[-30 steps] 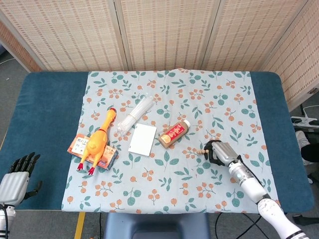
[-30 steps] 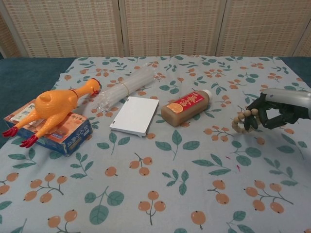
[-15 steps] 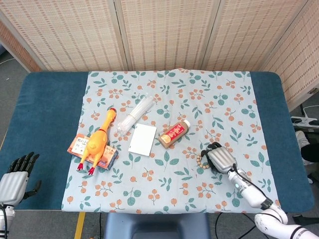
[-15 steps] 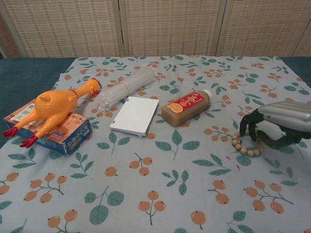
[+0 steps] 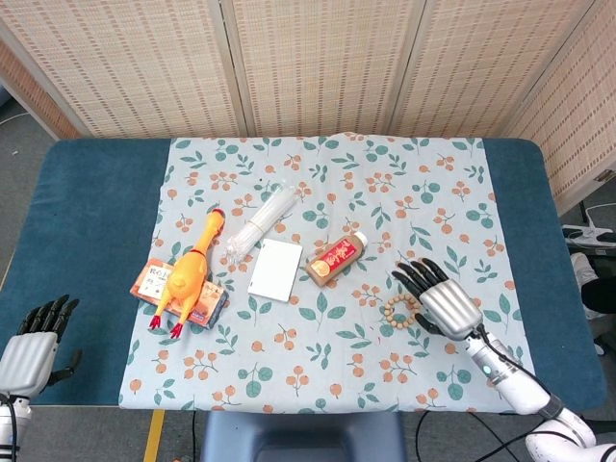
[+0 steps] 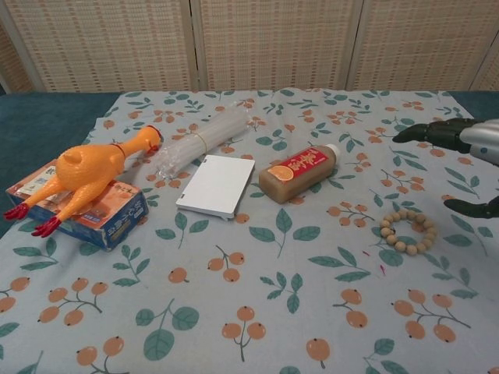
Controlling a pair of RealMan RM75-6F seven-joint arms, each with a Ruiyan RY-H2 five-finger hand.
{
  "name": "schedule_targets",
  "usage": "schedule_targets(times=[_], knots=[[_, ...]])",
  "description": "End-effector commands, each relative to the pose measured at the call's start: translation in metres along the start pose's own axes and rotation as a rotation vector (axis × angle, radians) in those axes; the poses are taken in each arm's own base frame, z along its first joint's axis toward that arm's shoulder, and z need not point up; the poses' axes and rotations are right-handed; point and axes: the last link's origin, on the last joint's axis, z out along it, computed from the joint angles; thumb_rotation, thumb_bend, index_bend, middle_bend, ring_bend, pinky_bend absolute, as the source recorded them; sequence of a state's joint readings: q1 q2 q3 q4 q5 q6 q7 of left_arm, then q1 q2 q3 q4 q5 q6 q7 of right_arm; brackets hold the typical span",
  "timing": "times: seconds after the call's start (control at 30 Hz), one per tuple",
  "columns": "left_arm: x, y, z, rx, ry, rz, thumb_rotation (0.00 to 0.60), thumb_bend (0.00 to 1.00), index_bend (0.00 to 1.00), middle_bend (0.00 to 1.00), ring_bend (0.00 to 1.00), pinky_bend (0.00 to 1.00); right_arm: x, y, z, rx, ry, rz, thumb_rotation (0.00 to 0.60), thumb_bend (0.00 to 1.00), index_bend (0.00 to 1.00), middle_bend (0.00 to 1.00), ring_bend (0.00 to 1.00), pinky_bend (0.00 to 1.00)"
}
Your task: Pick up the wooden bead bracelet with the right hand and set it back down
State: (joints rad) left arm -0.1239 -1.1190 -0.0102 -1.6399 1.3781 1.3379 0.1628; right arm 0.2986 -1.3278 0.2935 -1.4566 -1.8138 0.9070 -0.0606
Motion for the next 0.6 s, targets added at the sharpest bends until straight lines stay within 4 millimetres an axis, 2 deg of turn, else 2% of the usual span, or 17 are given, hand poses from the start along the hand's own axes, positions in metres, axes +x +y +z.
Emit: schedule_targets(times=[0.03,0.17,0.27,0.37,0.47,0.6], knots=[[0.0,0.001,0.0,-0.001,0.0,0.002,0.6,0.43,0.0,0.0,0.0,0.1,0.004,-0.007,0.015,0.039,0.042,-0.055,0.6,0.3,0.0,0.02,0.0,0.0],[0.0,0.001,0.0,-0.001,0.002,0.004,0.6,0.43,0.0,0.0,0.0,0.1,-0.004,-0.021,0.031,0.074,0.086,-0.113,0.6,0.3,0.0,0.02,0.0,0.0],[0.001,0.0,-0.001,0.003,0.007,0.004,0.6,0.43,0.0,0.0,0.0,0.1,-0.016,-0.027,0.028,0.064,0.087,-0.092,0.6,0.3,0.0,0.02,0.0,0.0],[0.004,-0.002,-0.003,0.007,0.015,0.004,0.6,0.43,0.0,0.0,0.0,0.1,-0.021,-0.027,0.006,0.02,0.132,-0.069,0.6,0.3,0.0,0.01,0.0,0.0],[0.005,-0.003,-0.003,0.006,0.019,0.003,0.6,0.43,0.0,0.0,0.0,0.1,-0.025,-0.022,-0.024,-0.043,0.18,-0.057,0.6,0.3,0.0,0.01,0.0,0.0],[0.006,-0.002,-0.004,-0.001,0.023,0.003,0.6,0.43,0.0,0.0,0.0,0.1,-0.034,-0.013,-0.064,-0.123,0.156,-0.099,0.6,0.3,0.0,0.01,0.0,0.0]])
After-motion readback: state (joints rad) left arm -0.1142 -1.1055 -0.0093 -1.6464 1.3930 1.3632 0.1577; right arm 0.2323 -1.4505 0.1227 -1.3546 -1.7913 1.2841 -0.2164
